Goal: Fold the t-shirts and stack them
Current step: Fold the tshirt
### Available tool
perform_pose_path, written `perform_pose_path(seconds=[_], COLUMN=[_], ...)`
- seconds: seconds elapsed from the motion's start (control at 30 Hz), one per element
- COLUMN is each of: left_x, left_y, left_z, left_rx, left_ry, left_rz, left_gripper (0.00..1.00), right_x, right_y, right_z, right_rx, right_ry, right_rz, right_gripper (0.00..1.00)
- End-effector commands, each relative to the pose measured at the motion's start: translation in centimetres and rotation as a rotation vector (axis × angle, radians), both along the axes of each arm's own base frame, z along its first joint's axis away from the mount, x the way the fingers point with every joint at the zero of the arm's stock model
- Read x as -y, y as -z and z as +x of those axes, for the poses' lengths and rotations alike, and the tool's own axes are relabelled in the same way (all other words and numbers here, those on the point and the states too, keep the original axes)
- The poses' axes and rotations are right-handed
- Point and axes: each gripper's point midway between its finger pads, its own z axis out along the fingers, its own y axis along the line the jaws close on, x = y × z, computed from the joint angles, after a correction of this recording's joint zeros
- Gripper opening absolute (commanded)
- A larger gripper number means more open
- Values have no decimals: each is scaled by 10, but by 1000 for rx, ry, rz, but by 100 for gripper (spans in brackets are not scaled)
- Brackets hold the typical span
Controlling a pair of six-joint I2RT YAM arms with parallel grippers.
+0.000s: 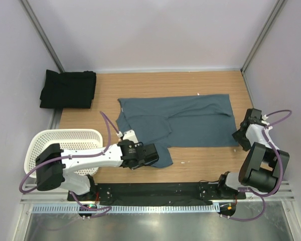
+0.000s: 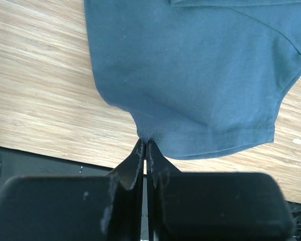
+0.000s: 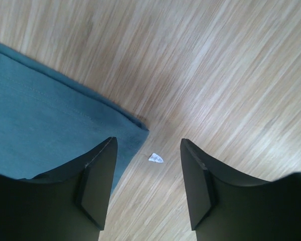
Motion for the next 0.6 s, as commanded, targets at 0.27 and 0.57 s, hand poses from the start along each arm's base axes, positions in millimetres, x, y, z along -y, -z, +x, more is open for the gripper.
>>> perform_pose_path(seconds=[0.27, 0.57], left_x=[-9, -10], left_y=[-5, -12], left_z=[0, 2], left_rx=[6, 29], left_ry=[-39, -29], left_rz=[-2, -6], left_gripper=[0, 0], right_x=[-2, 4], right_y=[15, 26], right_z=[4, 0], right_rx=[33, -13], right_ry=[5, 5], right_rz=[13, -10], right_gripper=[47, 26])
